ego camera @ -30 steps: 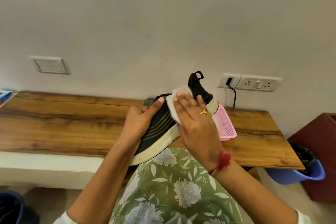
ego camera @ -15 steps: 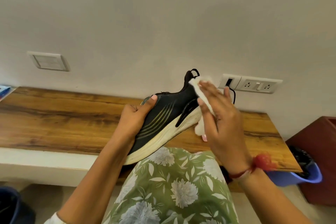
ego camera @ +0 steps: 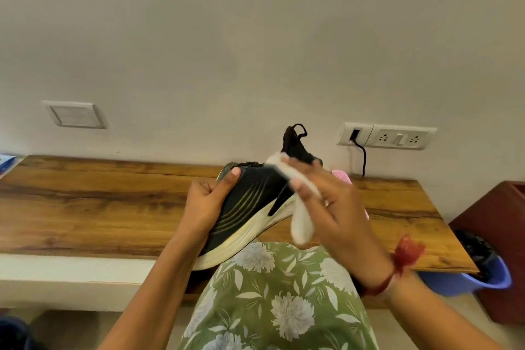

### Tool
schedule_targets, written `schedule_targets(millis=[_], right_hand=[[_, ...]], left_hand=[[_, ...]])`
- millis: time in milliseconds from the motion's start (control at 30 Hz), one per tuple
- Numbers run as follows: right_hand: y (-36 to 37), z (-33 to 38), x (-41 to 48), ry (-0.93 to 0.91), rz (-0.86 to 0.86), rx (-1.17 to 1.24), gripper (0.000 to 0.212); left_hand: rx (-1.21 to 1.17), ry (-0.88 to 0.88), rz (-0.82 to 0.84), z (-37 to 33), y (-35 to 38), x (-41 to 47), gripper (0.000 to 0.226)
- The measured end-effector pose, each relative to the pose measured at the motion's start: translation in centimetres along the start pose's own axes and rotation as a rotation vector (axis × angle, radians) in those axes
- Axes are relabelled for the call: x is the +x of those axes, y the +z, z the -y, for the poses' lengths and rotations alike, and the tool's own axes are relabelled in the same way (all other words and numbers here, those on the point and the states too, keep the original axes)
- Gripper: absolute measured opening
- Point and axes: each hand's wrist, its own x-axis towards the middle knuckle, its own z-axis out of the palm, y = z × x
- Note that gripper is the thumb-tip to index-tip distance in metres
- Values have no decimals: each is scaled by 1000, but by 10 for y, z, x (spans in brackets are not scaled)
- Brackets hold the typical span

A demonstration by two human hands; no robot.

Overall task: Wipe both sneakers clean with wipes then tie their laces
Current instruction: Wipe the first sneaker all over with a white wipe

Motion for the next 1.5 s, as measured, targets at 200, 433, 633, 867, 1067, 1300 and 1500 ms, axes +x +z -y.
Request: schedule_targets(millis=[200, 433, 633, 867, 1067, 1300, 1500], right_hand=[[-14, -5, 16, 123, -154, -135, 37], [-3, 5, 33, 68, -116, -417, 43], [11, 1, 30, 79, -180, -617, 48], [27, 21, 34, 155, -369, -677, 44], [24, 20, 33, 65, -413, -824, 42], [26, 4, 34, -128, -392, -746, 24], [-7, 23, 36, 260, -440, 508, 20]], left_hand=[[-42, 41, -12, 2, 3, -1, 53], [-48, 119, 44, 2, 9, -2, 53], [131, 350, 81, -1, 7, 1, 57], [327, 779, -26, -5, 8, -6, 59], [388, 860, -115, -4, 9, -14, 53], [398, 715, -175, 9, 12, -12, 65], [185, 519, -72, 22, -3, -2, 75]])
